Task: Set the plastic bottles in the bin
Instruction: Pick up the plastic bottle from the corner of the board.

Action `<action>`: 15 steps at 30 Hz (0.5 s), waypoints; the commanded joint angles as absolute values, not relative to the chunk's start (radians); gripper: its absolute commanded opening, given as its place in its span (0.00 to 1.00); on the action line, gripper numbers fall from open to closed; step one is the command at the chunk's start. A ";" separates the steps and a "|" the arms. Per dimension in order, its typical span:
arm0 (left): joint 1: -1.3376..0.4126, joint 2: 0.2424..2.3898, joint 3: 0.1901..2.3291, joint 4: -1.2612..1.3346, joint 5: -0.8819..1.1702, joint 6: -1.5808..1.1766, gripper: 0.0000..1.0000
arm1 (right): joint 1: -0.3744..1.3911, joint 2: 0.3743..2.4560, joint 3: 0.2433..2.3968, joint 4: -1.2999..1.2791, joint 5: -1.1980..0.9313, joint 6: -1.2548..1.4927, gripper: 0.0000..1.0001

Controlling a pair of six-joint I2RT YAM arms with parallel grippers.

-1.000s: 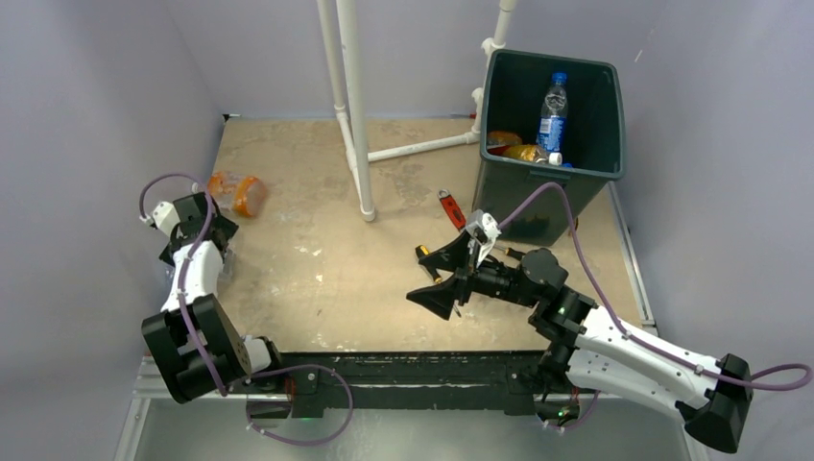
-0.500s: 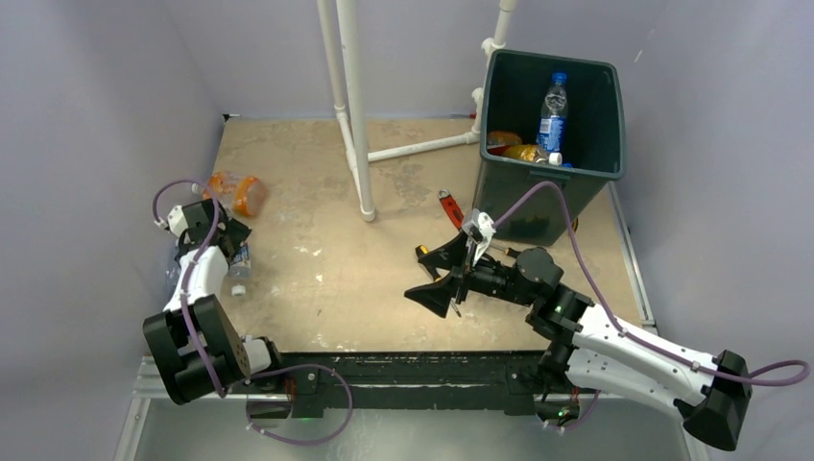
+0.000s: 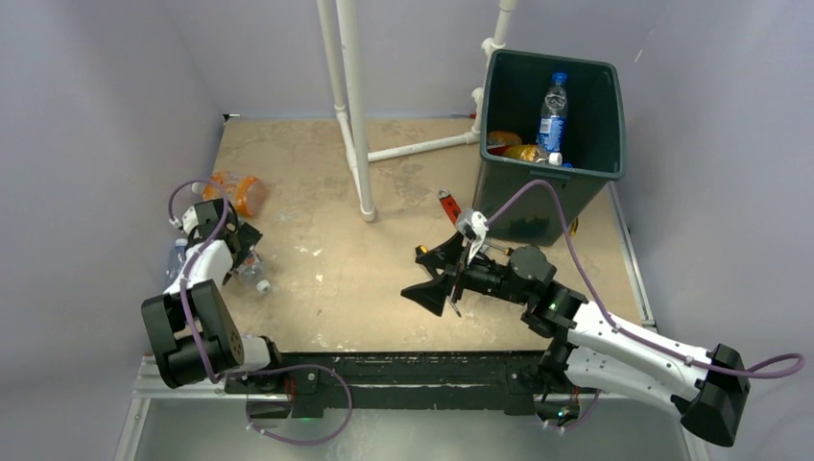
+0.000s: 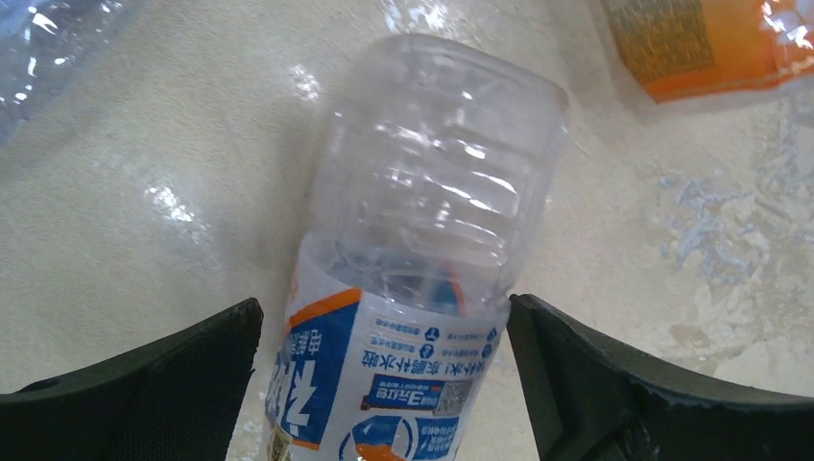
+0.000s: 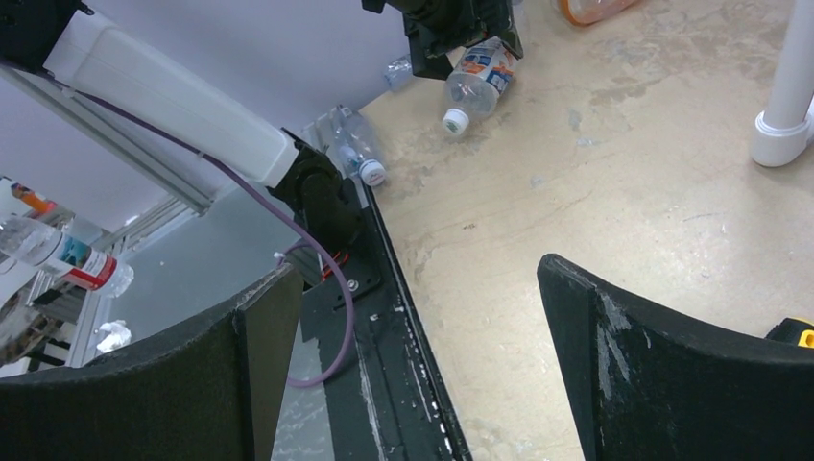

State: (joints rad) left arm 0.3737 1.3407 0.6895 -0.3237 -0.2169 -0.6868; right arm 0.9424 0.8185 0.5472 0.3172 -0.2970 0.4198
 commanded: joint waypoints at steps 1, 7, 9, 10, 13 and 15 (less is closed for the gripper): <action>0.323 1.313 0.744 -0.335 -0.269 -0.654 0.99 | 0.946 0.825 0.567 0.346 -0.273 0.414 0.96; 0.321 1.378 0.750 -0.344 -0.266 -0.679 0.99 | 0.946 0.825 0.575 0.340 -0.261 0.411 0.96; 0.319 1.404 0.753 -0.349 -0.264 -0.693 0.99 | 0.946 0.829 0.583 0.335 -0.261 0.411 0.96; 0.318 1.412 0.754 -0.351 -0.267 -0.699 0.99 | 0.946 0.831 0.585 0.334 -0.261 0.411 0.96; 0.321 1.424 0.762 -0.362 -0.285 -0.717 0.97 | 0.946 0.834 0.588 0.336 -0.259 0.415 0.96; 0.322 1.431 0.764 -0.357 -0.284 -0.720 0.94 | 0.946 0.836 0.584 0.337 -0.259 0.419 0.96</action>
